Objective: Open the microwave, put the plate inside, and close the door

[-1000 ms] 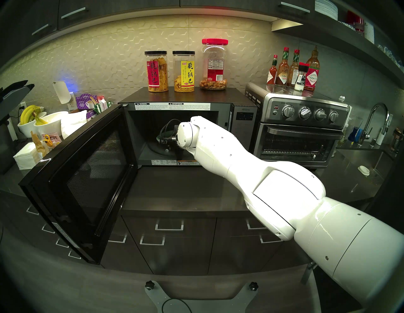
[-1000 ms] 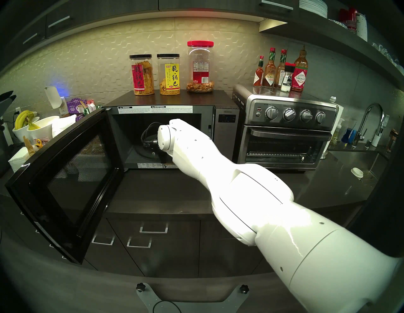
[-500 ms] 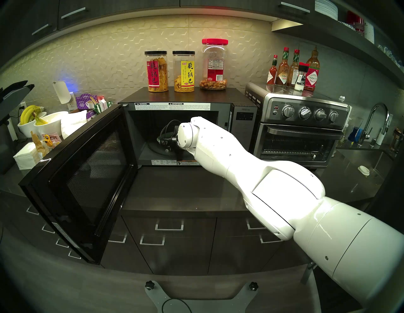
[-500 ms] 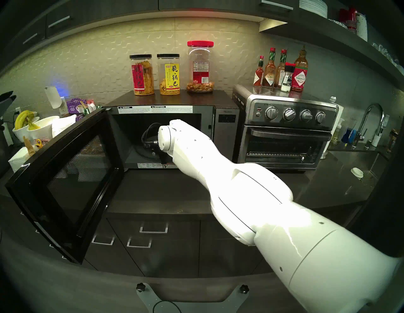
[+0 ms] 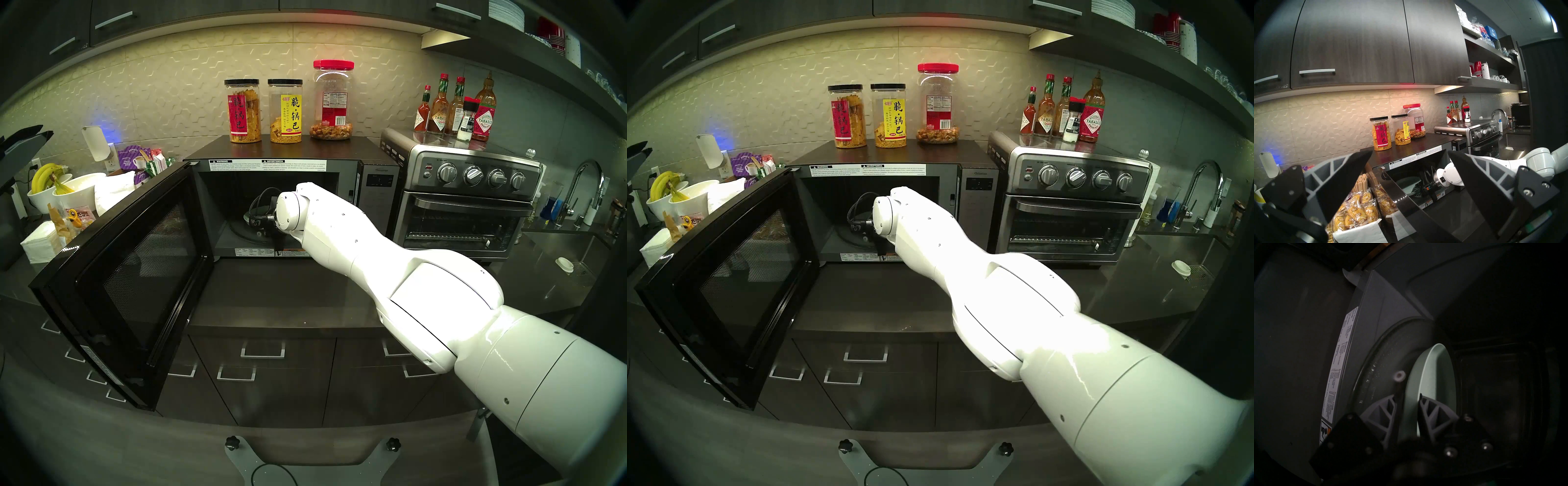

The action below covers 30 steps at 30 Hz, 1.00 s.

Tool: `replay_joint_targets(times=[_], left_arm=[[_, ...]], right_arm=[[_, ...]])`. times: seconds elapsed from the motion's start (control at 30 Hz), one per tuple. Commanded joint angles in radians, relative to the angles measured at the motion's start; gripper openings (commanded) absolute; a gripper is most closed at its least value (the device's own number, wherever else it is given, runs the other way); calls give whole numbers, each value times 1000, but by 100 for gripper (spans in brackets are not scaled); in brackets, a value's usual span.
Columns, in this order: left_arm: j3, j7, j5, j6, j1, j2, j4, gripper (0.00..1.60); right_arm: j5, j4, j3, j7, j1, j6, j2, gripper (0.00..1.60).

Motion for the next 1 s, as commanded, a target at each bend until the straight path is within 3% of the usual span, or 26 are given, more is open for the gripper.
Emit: replay_joint_targets(times=[0.0, 0.03, 0.07, 0.23, 0.27, 0.7, 0.97], left_arm=[[-6, -113, 2, -2, 0, 3, 1, 160], [-6, -93, -9, -3, 3, 3, -3, 160], [-6, -106, -2, -3, 1, 3, 0, 160], [-6, -106, -2, -3, 1, 3, 0, 160], [-6, -113, 2, -3, 0, 3, 1, 160], [-6, -104, -4, -3, 2, 3, -1, 160], [-6, -110, -1, -3, 1, 3, 0, 160]], right_arm=[[-3, -9, 3, -14, 26, -5, -11, 78], [-3, -11, 3, -14, 26, -6, -10, 105], [-4, -11, 4, -14, 26, -7, -10, 114], [-7, -14, 8, -17, 26, -12, -7, 130], [-7, -14, 9, -17, 27, -13, -6, 142], [-11, -25, 26, -12, 33, -19, 6, 159], [-13, -38, 35, -5, 38, -23, 13, 160]])
